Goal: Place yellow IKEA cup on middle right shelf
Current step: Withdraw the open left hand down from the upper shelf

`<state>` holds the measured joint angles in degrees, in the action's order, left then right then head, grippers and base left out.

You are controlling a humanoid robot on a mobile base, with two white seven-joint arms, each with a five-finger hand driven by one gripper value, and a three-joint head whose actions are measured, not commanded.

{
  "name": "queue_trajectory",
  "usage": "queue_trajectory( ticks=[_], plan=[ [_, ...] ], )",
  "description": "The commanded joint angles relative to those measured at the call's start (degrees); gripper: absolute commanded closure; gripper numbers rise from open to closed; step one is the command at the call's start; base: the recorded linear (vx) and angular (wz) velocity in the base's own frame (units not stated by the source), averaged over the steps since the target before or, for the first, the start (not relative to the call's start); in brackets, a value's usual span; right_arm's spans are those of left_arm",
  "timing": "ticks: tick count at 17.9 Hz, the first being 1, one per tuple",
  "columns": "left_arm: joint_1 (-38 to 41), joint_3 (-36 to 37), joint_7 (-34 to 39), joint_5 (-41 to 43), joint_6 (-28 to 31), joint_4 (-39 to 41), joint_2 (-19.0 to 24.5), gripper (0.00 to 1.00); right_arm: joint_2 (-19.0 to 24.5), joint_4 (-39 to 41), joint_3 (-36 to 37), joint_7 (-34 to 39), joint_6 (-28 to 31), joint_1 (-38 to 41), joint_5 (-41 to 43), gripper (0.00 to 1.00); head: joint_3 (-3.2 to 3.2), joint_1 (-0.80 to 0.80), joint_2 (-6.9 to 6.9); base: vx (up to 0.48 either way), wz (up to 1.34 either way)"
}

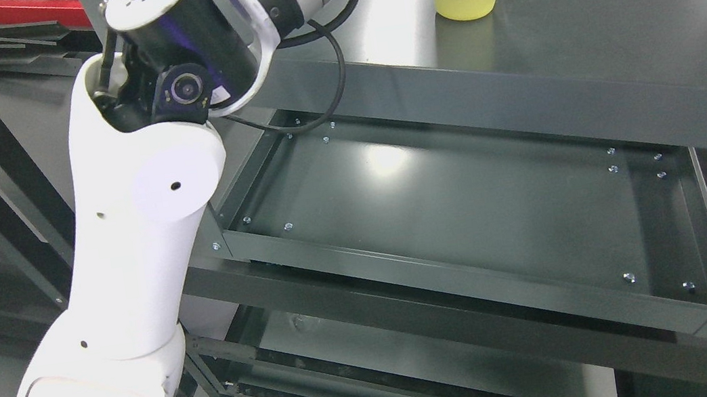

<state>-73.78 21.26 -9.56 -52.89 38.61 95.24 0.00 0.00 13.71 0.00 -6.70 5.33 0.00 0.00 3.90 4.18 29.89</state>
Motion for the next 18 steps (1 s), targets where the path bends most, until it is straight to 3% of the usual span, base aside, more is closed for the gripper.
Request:
queue_trajectory(
  ticks=[1,5,8,11,14,16,18],
  plan=[
    [0.57,0.53,-7.48,-2.20,1.38,3.99,1.00,0.01,-1.00,0.00,-0.97,0.02,0.03,0.79,1.41,0.01,0.00,0.00,0.00,0.000,0.00],
    [5.04,7.37,-7.75,-10.91,6.92,4.96,1.00,0.01,-1.00,0.00,-0.97,0.02,0.03,0.79,1.41,0.01,0.00,0.00,0.00,0.000,0.00],
    [8.91,13.70,-10.89,-11.00,7.45,4.96,1.00,0.01,-1.00,0.00,-0.97,0.02,0.03,0.79,1.41,0.01,0.00,0.00,0.00,-0.007,0.01],
    [11.37,18.28,-16.09,-10.91,12.71,4.87,1.00,0.01,-1.00,0.00,-0.97,0.02,0.03,0.79,1.41,0.01,0.00,0.00,0.00,0.000,0.00],
    [13.92,21.79,-16.54,-10.83,14.13,4.87,1.00,0.01,-1.00,0.00,-0.97,0.02,0.03,0.79,1.41,0.01,0.00,0.00,0.00,0.000,0.00],
    [17.16,26.18,-16.28,-8.39,14.04,4.35,1.00,0.01,-1.00,0.00,-0.97,0.02,0.03,0.79,1.41,0.01,0.00,0.00,0.00,0.000,0.00],
    [22.17,25.16,-16.27,2.12,13.52,1.02,1.00,0.01,-1.00,0.00,-0.97,0.02,0.03,0.79,1.41,0.01,0.00,0.00,0.00,0.000,0.00]
  ],
)
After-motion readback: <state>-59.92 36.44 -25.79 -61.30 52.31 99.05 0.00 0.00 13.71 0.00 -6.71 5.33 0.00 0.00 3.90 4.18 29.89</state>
